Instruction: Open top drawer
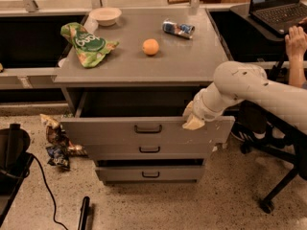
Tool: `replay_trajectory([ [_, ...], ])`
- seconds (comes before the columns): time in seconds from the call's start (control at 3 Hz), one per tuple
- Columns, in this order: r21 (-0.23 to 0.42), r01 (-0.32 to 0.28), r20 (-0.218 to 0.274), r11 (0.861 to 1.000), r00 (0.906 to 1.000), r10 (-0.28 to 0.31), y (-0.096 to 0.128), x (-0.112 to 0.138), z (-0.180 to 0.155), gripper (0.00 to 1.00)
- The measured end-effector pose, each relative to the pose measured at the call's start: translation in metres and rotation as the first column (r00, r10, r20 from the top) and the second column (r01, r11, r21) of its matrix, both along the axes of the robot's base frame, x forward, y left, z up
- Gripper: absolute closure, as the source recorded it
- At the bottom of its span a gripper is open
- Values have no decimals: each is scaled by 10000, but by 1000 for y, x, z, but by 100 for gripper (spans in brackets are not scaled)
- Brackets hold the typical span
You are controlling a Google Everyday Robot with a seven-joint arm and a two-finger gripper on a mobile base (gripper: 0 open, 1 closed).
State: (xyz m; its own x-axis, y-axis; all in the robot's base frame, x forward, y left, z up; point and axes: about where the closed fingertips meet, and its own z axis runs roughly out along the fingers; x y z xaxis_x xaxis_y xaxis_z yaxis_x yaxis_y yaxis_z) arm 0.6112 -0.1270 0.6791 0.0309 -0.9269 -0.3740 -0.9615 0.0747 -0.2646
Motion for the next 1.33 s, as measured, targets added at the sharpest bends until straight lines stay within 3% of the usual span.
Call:
replay_trajectory([
  [0.67, -4, 0, -6, 10000, 10000, 0, 0, 0, 0, 12],
  [1.0, -32, -20, -130, 10000, 9999, 19, -5, -5, 3, 0],
  [1.33, -133, -502, -751, 9987, 9960, 491, 1, -11, -1, 0],
])
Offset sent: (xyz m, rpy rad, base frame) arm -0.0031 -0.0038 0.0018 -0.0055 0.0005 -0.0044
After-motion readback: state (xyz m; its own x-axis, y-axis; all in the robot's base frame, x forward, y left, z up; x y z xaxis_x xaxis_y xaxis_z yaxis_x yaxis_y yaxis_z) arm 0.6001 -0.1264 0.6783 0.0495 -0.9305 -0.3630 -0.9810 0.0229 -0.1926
